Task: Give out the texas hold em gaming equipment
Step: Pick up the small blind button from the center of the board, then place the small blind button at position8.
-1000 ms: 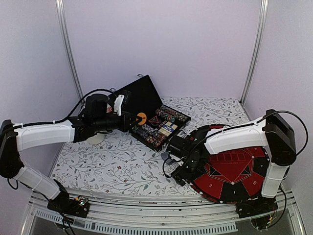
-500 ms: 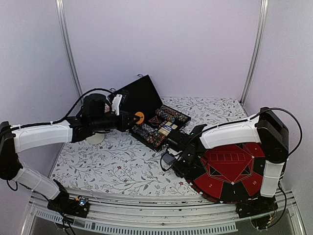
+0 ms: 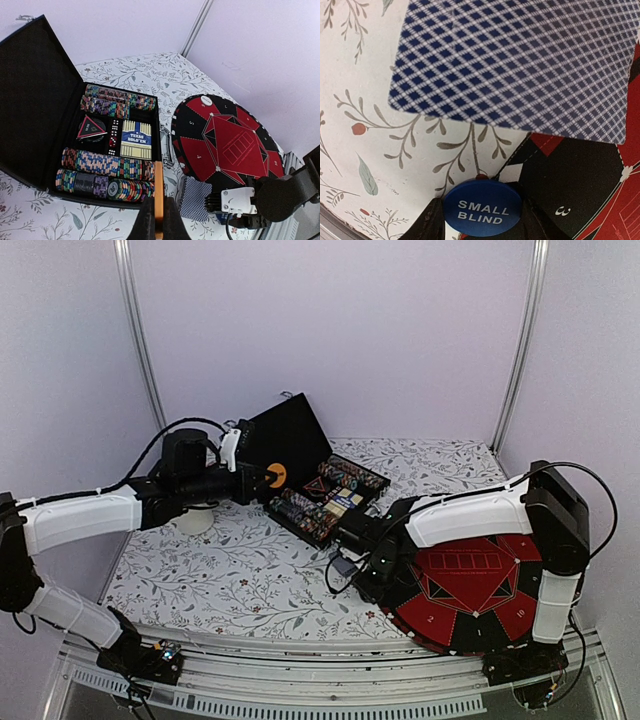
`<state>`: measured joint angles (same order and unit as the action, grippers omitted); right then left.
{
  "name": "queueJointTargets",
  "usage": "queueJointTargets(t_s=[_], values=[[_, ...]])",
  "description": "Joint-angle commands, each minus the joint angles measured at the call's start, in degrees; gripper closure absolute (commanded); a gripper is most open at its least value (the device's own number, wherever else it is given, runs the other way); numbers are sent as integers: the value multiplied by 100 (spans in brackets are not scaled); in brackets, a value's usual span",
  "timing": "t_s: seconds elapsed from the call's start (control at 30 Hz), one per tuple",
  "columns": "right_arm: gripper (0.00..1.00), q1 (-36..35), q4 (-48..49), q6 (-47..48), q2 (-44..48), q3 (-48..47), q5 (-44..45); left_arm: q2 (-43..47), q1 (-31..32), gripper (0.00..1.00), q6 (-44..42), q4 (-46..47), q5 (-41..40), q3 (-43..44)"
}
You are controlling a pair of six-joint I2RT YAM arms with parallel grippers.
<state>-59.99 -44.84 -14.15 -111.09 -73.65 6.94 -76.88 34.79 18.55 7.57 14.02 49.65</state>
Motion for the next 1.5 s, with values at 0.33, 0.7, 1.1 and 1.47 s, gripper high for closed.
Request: queueJointTargets(t_s=[0.33, 0.7, 1.1, 1.47], values=[[69, 1053, -434, -208, 1565, 578, -2, 370, -182, 100, -235, -118, -80, -138], [71, 5205, 68, 180, 2625, 1361, -122, 525, -204, 100, -407, -53, -117, -239], [74, 7097, 900, 641, 1455, 1325, 145, 471, -253, 100, -867, -77, 74, -97], [77, 7276, 1139, 630, 414, 716, 318, 376, -374, 100, -913, -98, 84, -157]])
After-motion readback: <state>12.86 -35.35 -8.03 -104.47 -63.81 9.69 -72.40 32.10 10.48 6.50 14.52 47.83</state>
